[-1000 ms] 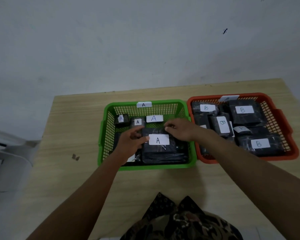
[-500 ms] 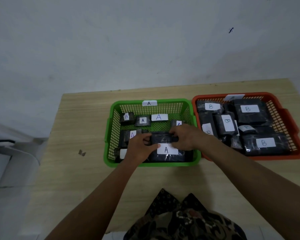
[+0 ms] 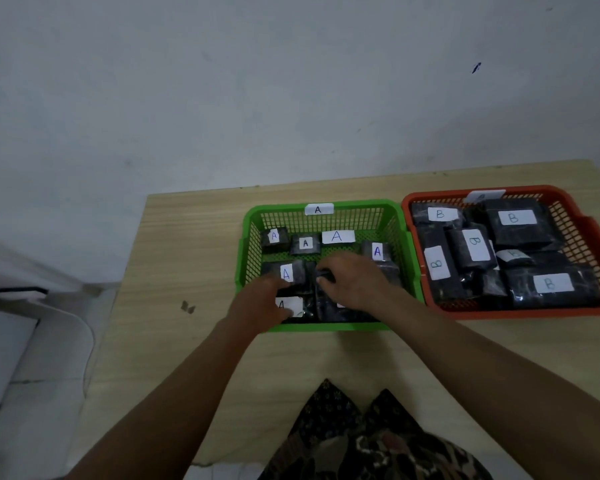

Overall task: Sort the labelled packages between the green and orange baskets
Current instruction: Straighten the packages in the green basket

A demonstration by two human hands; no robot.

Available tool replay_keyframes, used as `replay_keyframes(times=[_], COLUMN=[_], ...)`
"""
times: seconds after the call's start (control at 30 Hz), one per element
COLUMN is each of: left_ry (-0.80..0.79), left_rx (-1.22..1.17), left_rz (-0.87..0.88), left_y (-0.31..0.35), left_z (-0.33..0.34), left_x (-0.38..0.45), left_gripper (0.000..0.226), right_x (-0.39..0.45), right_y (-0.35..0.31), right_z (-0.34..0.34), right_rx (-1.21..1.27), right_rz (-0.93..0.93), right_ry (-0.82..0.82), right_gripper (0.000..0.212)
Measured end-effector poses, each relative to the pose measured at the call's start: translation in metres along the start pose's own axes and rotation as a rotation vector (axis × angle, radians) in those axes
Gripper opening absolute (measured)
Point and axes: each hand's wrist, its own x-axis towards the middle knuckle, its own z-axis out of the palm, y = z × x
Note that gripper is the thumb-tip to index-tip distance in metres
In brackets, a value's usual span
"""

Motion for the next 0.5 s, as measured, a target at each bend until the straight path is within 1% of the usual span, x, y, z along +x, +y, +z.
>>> replay_keyframes(times=[0.07,0.13,0.27,0.37,0.43,0.5], left_ry=[-0.064,-0.08,-0.115,-0.154,-0.169,-0.195], left_rx=[0.057,0.06,0.03,0.061,0.089,0.084], left_rz=[0.004,0.02,0.056,0.09,0.126,0.166], left_y=[-0.004,-0.006,-0.013,-0.019,-0.022,-0.024], left_z=[0.0,0.0,-0.004,-0.008,-0.009,-0.014], left_x=[-0.001,0.0,0.006,0.011,0.014,0.017], left_gripper=[0.064,0.062,0.056,0.053,0.053,0.051], right_x=[0.009,0.024,0.055,0.069,0.073,0.074], right_y=[-0.007,-0.013,-0.02,-0.016,-0.011,-0.005], right_z=[0.006,0.01,0.021,0.029,0.032,0.03], right_rx=[0.012,0.024,-0.003,-0.01,0.033,0.12], right_rz=[-0.012,-0.035,-0.051,-0.01,0.013,0.027], right_ry=[0.016,0.0,-0.179,-0.284,-0.293,-0.228], right_gripper=[0.027,0.029,0.046,0.064,0.064,0.058])
